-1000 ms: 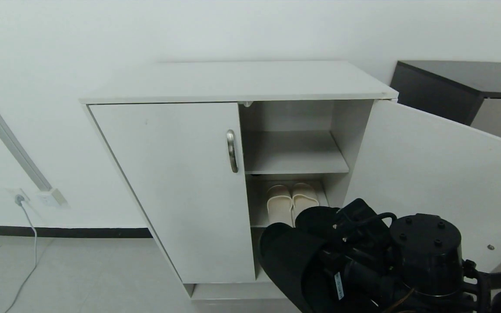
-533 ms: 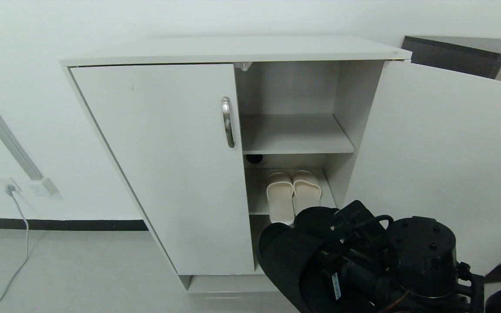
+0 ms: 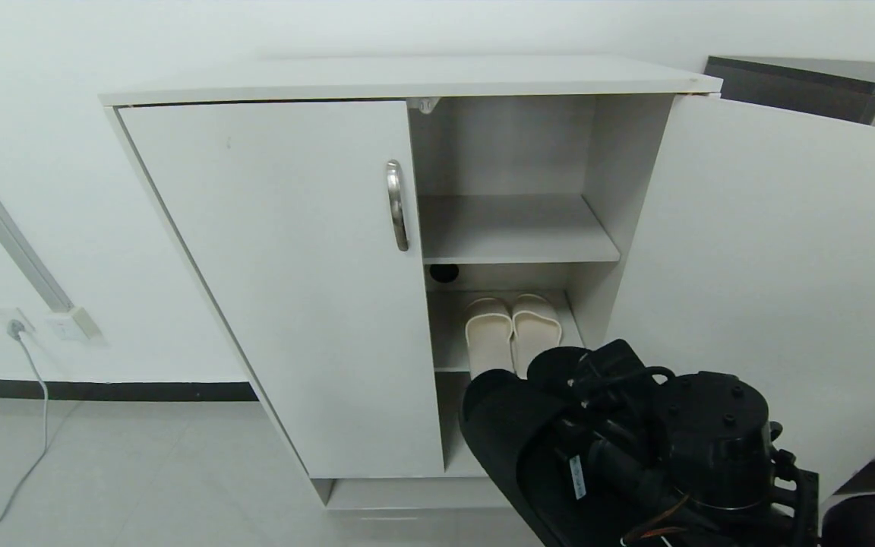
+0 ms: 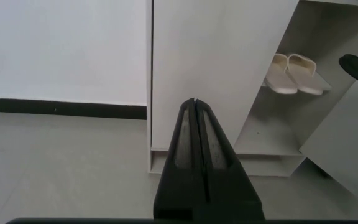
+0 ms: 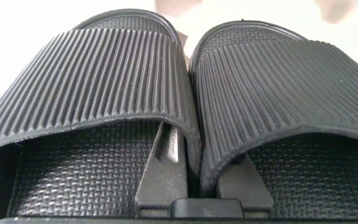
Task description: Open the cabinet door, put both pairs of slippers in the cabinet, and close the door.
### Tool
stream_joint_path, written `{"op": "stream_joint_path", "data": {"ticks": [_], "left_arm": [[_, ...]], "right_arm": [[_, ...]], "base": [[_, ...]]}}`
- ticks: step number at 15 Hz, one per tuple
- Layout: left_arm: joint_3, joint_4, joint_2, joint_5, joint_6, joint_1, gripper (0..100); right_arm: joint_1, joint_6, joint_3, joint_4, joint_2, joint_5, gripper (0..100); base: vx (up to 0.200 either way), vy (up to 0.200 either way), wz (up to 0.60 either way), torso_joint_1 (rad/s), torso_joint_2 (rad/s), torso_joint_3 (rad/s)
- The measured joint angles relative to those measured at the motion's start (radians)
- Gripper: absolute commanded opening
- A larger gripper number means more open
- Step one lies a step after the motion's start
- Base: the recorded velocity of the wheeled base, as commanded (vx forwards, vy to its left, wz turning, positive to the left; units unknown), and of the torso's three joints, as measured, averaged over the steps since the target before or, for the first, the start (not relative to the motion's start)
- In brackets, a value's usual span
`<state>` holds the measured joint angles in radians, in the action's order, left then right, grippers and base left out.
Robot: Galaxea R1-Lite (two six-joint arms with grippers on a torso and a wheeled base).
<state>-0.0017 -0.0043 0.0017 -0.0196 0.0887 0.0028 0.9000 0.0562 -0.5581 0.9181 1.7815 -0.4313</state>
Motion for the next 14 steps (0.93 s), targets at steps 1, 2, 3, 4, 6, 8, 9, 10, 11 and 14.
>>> {"op": "stream_joint_path", "data": {"ticks": [1,2,3,4,6,8,9,10,11,14], "left_arm": [[0.0,0.0,0.0,0.0,0.0,0.0,0],[0.0,0.0,0.0,0.0,0.0,0.0,0],[0.0,0.0,0.0,0.0,0.0,0.0,0],[0.0,0.0,0.0,0.0,0.0,0.0,0],[0.0,0.0,0.0,0.0,-0.001,0.0,0],[0.0,0.0,0.0,0.0,-0.001,0.001,0],[0.0,0.0,0.0,0.0,-0.001,0.0,0],[0.0,0.0,0.0,0.0,-0.001,0.0,0],[0.0,0.0,0.0,0.0,-0.001,0.0,0],[0.0,0.0,0.0,0.0,-0.001,0.0,0]], "right_arm": [[0.002,0.001,-0.019,-0.004,0.016,-0.036,0],[0.006,0.005,-0.051,-0.005,0.038,-0.081,0],[0.013,0.014,-0.087,-0.013,0.061,-0.113,0],[0.024,0.03,-0.126,-0.043,0.082,-0.131,0],[0.031,0.07,-0.198,-0.142,0.099,-0.161,0],[0.037,0.125,-0.299,-0.345,0.084,-0.2,0],[0.04,0.144,-0.342,-0.425,0.069,-0.22,0],[0.05,0.163,-0.391,-0.51,0.048,-0.243,0],[0.061,0.172,-0.433,-0.555,0.03,-0.267,0],[0.079,0.177,-0.556,-0.591,0.011,-0.373,0]], "base": [[0.0,0.0,0.0,0.0,0.0,0.0],[0.0,0.0,0.0,0.0,0.0,0.0],[0.0,0.0,0.0,0.0,0.0,0.0],[0.0,0.0,0.0,0.0,0.0,0.0],[0.0,0.0,0.0,0.0,0.0,0.0],[0.0,0.0,0.0,0.0,0.0,0.0],[0.0,0.0,0.0,0.0,0.0,0.0],[0.0,0.0,0.0,0.0,0.0,0.0],[0.0,0.0,0.0,0.0,0.0,0.0],[0.0,0.0,0.0,0.0,0.0,0.0]]}}
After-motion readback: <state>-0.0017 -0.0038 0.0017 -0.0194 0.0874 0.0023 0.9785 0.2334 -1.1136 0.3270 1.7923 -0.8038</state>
